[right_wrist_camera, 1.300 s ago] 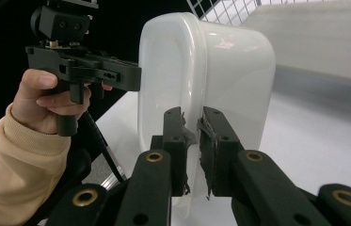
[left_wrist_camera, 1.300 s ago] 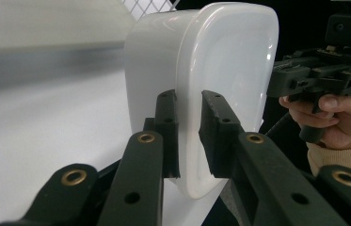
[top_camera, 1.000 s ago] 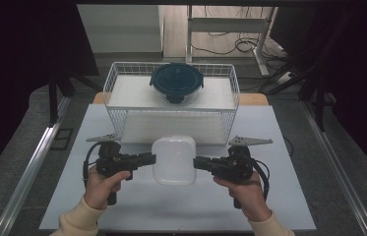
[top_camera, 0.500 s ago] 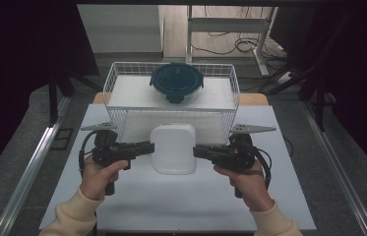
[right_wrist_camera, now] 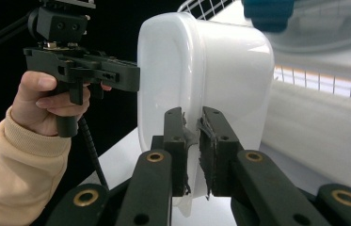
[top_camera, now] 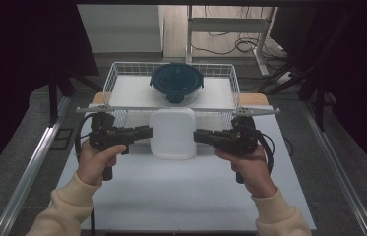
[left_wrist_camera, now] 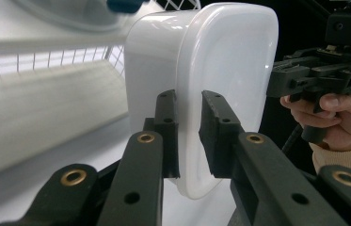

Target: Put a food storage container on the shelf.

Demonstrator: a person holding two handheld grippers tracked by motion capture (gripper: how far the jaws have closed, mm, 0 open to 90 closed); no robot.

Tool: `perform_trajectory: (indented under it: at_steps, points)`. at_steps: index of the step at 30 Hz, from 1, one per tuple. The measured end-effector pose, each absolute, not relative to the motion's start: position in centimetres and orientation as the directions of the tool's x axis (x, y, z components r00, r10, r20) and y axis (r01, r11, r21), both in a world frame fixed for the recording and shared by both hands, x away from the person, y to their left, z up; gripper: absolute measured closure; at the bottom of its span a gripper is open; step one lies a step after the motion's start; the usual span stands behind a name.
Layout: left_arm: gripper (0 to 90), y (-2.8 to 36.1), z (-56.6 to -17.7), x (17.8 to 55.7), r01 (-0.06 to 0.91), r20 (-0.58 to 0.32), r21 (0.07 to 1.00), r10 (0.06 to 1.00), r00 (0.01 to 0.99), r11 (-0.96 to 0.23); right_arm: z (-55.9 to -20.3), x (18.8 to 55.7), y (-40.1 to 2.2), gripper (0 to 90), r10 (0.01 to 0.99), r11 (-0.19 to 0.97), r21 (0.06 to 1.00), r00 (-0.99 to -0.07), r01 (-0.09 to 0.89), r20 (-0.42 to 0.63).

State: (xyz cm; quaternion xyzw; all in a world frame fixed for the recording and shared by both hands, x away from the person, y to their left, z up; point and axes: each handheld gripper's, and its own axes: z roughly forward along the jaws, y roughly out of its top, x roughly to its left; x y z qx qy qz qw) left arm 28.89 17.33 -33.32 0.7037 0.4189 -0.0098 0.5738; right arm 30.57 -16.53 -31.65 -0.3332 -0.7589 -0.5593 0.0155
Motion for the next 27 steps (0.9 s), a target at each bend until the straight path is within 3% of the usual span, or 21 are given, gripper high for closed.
perform_trajectory:
  at_steps: [14, 27]
  points:
    - [77.9, 17.1, -29.1, 30.6, 0.553, -0.434, 0.833, 0.599, 0.674, -0.019, -28.0, 32.3, -16.7, 81.2, 0.494, 0.157, 0.859, -0.792, 0.488, 0.359]
    - [78.0, 16.6, -26.1, 33.5, 0.558, -0.423, 0.829, 0.614, 0.666, -0.033, -25.9, 35.4, -17.2, 81.4, 0.475, 0.128, 0.851, -0.785, 0.509, 0.398]
